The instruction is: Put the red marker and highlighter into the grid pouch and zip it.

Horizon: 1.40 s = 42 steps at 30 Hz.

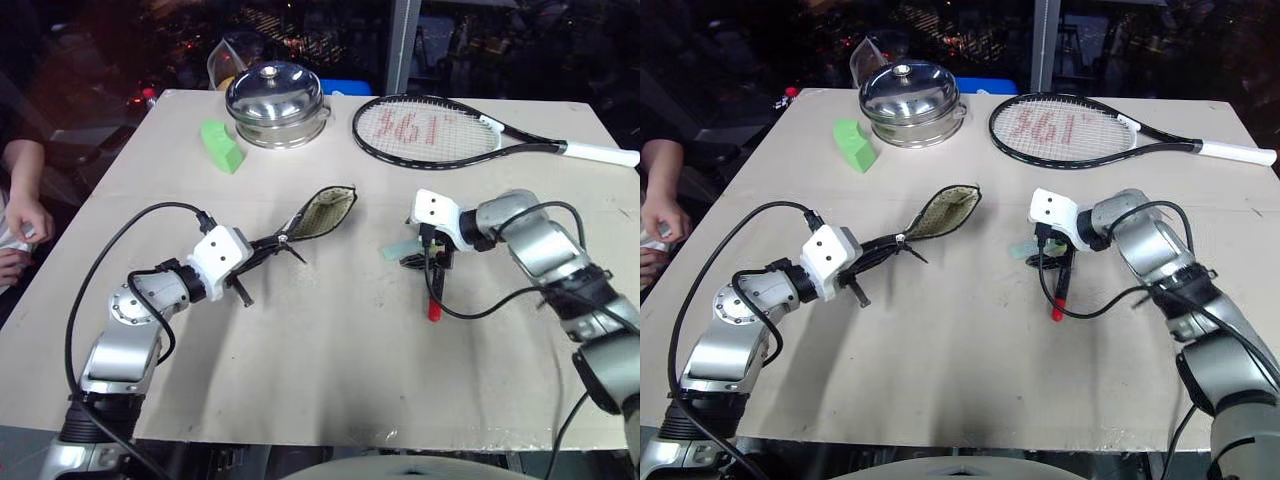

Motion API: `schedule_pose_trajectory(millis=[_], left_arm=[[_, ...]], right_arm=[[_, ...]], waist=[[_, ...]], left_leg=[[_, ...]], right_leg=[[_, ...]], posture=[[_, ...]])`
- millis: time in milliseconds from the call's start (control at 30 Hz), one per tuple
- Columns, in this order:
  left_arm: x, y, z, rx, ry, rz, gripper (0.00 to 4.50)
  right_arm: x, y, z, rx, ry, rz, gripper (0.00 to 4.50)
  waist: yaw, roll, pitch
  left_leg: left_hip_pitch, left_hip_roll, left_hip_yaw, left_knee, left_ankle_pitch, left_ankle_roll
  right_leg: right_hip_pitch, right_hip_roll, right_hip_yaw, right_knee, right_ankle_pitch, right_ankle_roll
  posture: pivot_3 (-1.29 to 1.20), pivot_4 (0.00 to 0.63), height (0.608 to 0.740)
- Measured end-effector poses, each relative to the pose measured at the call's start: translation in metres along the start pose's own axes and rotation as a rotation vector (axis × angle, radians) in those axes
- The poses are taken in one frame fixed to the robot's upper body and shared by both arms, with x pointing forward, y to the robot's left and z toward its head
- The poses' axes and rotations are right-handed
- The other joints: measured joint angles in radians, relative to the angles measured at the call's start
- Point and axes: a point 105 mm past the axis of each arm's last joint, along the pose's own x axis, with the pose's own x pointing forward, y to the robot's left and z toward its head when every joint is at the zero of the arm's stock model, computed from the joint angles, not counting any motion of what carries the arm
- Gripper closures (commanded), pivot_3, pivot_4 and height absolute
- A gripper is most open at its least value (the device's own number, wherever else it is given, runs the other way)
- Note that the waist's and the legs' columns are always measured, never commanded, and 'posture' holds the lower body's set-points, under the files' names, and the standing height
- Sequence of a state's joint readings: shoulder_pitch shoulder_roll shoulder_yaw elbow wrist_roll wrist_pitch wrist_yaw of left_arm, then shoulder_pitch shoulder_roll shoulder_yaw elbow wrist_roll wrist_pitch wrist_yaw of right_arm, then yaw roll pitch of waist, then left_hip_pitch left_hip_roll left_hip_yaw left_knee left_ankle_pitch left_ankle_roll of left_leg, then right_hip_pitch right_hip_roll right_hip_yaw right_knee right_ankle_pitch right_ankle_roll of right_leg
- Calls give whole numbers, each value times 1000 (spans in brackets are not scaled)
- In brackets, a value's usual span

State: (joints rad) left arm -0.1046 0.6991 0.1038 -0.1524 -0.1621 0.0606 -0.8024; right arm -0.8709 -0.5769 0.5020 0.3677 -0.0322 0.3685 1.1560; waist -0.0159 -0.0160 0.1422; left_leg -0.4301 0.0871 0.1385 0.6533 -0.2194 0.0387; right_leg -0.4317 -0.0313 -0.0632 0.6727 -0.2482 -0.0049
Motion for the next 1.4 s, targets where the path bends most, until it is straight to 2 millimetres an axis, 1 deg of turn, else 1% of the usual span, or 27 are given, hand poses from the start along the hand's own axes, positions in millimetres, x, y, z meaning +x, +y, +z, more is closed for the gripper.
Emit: schedule_pose_trajectory(millis=[33, 100, 200, 233, 300, 333, 400, 467, 500, 533, 700, 767, 900, 1067, 1167, 1200, 1233, 1267, 1300, 1333, 1367, 1400], left_arm=[[-1, -1, 0, -2, 0, 3, 4500], [0, -5, 2, -9, -12, 10, 4500], [0, -12, 5, -20, -21, 14, 4500], [0, -13, 5, -27, -19, 22, 4500], [0, -14, 6, -30, -19, 25, 4500], [0, -15, 5, -34, -18, 27, 4500], [1, -17, 4, -38, -14, 24, 4500], [2, -18, 4, -36, -13, 18, 4500], [4, -19, 3, -37, -10, 12, 4500], [6, -18, 1, -39, -6, 9, 4500], [21, -15, 7, -31, -28, -32, 4500], [25, -16, 10, -28, -38, -51, 4500], [32, -23, 15, -18, -61, -102, 4500], [37, -35, 19, 19, -72, -153, 4500], [42, -40, 26, 6, -97, -151, 4500], [44, -43, 28, -4, -102, -151, 4500], [45, -43, 30, -10, -106, -146, 4500], [45, -44, 32, -12, -110, -143, 4500], [46, -44, 34, -12, -115, -142, 4500], [46, -43, 34, -13, -114, -140, 4500], [46, -43, 35, -16, -112, -134, 4500], [46, -42, 35, -18, -111, -129, 4500]], right_arm=[[3, -3, -2, -1, 10, 23, 1371], [8, -4, 2, -39, 18, 80, 2327], [9, -8, 2, -54, 21, 91, 3654], [8, -10, 1, -52, 23, 83, 3758], [6, -11, 2, -59, 18, 71, 3757], [1, -14, 6, -77, 6, 47, 3757], [-17, -18, 18, -158, -3, -30, 3757], [-29, -19, 27, -210, -9, -86, 3757], [-39, -15, 37, -251, -20, -130, 3757], [-43, -11, 46, -280, -29, -152, 3757], [-50, 1, 72, -434, 11, -261, 3757], [-47, 3, 78, -479, 25, -273, 3757], [-30, 6, 91, -561, 47, -270, 3757], [-10, 9, 98, -642, 69, -240, 3757], [4, 16, 102, -684, 64, -187, 3757], [11, 23, 105, -677, 40, -135, 3757], [19, 29, 107, -657, 10, -83, 2731], [22, 33, 109, -649, -9, -58, 2380], [24, 36, 110, -651, -28, -34, 1844], [24, 36, 110, -660, -36, -27, 1452], [23, 36, 109, -674, -40, -29, 1206], [19, 34, 107, -678, -50, -36, 650]], waist=[[0, 0, 0], [-4, 0, 0], [-4, 0, 0], [-2, 0, 0], [0, 0, 0], [0, 1, 1], [3, 3, 2], [5, 3, 2], [6, 3, 2], [5, 3, 2], [1, 3, 2], [0, 3, 2], [-1, 3, 2], [2, 3, 2], [2, 3, 2], [2, 3, 2], [1, 3, 2], [1, 3, 2], [2, 3, 2], [2, 3, 2], [3, 3, 2], [5, 3, 2]], left_leg=[[0, 0, 0, 0, 0, 0], [1, 0, 1, 0, 1, -1], [3, 1, 1, 1, 1, -1], [3, 1, 1, 1, 1, -1], [3, 1, 1, 1, 1, -2], [3, 1, 1, 1, 1, -2], [0, 1, 0, 1, 2, -4], [-1, 1, 0, 0, 3, -4], [-1, 1, -1, 0, 3, -5], [-1, 1, -1, 0, 2, -4], [0, 1, 0, 1, 2, -3], [0, 1, 0, 1, 2, -3], [0, 1, 1, 1, 3, -4], [-1, 0, 1, 1, 4, -6], [-1, 0, 1, 1, 4, -6], [-1, 0, 1, 1, 4, -6], [-1, -1, 0, 1, 4, -6], [-1, -1, 1, 1, 4, -6], [-1, 0, 0, 1, 4, -6], [-1, 0, 0, 1, 4, -6], [-1, 0, 0, 1, 4, -6], [-1, -1, -1, 1, 4, -6]], right_leg=[[0, 0, 0, 0, 0, 0], [0, -1, 1, 0, 0, 0], [0, -3, 1, 4, 0, 0], [0, -3, 1, 5, 0, 0], [0, -4, 1, 5, 0, 0], [0, -4, 2, 5, 0, 0], [-2, -4, 3, 5, 0, 0], [-3, -4, 4, 5, 0, 0], [-3, -4, 3, 5, 0, -1], [-3, -4, 3, 5, -1, -1], [-3, -3, 0, 6, -1, -1], [-3, -2, 1, 6, -1, -1], [-4, 0, 1, 6, -1, -1], [-4, 0, 1, 6, -1, -1], [-4, 0, 1, 6, -1, -1], [-4, 1, 1, 6, -1, -1], [-4, 1, 1, 6, -1, -1], [-4, 1, 1, 6, -1, -1], [-4, 1, 0, 6, -1, -1], [-4, 1, 0, 6, -1, -1], [-4, 1, 0, 6, -1, -1], [-3, 0, 0, 6, -1, -1]], posture=[[0, 150, 740], [0, 150, 740], [0, 150, 740], [0, 150, 740], [0, 150, 740], [0, 150, 740], [0, 150, 740], [0, 150, 740], [0, 150, 740], [0, 150, 740], [0, 150, 740], [0, 150, 740], [0, 150, 740], [0, 150, 740], [0, 150, 740], [0, 150, 740], [0, 150, 740], [0, 150, 740], [0, 150, 740], [0, 150, 740], [0, 150, 740], [0, 150, 740]])
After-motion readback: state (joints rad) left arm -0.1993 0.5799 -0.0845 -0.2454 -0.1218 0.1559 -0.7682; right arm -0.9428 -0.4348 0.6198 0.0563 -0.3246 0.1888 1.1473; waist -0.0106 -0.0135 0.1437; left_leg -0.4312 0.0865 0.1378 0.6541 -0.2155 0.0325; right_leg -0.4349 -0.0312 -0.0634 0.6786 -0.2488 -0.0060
